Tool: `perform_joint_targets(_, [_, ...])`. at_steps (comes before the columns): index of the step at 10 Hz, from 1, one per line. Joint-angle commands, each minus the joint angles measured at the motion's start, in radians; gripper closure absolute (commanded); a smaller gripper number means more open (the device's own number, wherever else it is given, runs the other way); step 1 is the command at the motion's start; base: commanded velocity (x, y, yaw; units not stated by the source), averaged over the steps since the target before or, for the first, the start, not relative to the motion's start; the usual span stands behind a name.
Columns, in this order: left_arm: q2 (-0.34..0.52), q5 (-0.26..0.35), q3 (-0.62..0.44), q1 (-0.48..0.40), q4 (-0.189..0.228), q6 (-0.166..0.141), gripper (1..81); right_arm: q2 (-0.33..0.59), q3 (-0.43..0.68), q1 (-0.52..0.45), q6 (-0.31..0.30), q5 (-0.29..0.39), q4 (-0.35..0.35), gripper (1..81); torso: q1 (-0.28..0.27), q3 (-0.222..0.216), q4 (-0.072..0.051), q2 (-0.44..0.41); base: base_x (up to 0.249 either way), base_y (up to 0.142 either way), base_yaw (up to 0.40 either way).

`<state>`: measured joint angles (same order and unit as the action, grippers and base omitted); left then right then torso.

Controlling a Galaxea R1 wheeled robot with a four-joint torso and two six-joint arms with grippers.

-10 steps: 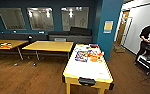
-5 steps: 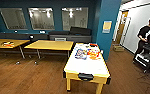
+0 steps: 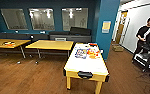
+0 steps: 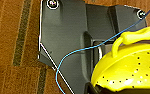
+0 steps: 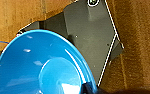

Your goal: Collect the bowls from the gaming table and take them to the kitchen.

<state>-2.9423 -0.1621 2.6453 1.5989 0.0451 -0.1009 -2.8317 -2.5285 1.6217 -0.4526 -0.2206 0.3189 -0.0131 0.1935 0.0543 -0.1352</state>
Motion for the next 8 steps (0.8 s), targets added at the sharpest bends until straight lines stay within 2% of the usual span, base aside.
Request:
perform_joint_targets(1, [0.006, 0.042, -0.001, -0.032, -0.001, 0.007, 81.1, 0.013, 0.002, -0.035, 0.003, 0.035, 0.015, 81.1, 0.000, 0.000, 0.000, 0.000, 0.000, 0.000, 0.000])
perform_joint_targets(8, [0.009, 0.041, -0.001, -0.027, -0.001, 0.006, 81.1, 0.006, -0.004, -0.038, 0.003, 0.037, 0.017, 81.1, -0.001, 0.000, 0.000, 0.000, 0.000, 0.000, 0.000])
